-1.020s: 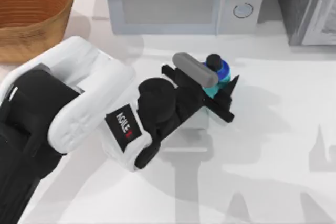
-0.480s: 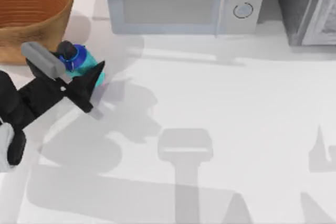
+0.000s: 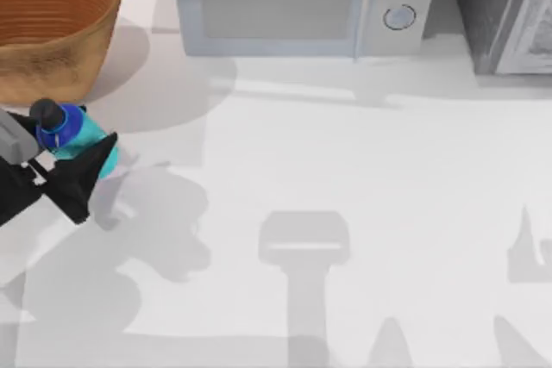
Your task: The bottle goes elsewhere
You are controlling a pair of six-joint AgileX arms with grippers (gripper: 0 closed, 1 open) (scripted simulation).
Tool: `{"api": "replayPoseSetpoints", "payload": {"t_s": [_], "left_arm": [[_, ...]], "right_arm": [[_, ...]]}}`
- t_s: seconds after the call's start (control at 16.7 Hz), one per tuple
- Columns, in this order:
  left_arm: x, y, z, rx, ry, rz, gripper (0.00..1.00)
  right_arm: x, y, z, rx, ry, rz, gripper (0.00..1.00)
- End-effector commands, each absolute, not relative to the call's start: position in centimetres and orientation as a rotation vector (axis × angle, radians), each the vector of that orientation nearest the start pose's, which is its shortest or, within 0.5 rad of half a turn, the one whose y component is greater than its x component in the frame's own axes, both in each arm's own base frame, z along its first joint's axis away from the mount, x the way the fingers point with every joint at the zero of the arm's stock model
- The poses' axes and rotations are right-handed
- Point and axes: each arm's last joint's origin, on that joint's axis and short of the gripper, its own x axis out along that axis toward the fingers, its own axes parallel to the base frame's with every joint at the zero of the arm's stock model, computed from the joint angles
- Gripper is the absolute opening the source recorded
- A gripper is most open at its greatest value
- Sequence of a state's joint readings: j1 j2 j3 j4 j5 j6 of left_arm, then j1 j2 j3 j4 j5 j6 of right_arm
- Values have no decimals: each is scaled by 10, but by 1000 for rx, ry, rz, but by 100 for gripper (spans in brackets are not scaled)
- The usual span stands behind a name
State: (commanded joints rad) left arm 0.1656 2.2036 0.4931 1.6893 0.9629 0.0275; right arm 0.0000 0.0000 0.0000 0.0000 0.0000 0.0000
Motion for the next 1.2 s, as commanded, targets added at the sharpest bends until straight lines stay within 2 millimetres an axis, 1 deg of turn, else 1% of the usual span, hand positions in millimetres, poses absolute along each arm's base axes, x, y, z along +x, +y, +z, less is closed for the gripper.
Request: {"api": "replayPoseSetpoints", "payload": {"t_s": [0.24,0.54,0.66,0.9,1.2], "left_arm": [[296,21,56,3,4,-777,0],[323,-5,35,1,5,-773,0],[330,-14,29,3,2,-772,0],[332,-16,28,3,1,-772,0],[332,-16,28,3,1,-772,38]], "right_arm": [[106,-1,160,0,0,0,100],[106,-1,160,0,0,0,100],[106,-1,160,0,0,0,100],[106,-1,160,0,0,0,100],[106,-1,160,0,0,0,100]]}}
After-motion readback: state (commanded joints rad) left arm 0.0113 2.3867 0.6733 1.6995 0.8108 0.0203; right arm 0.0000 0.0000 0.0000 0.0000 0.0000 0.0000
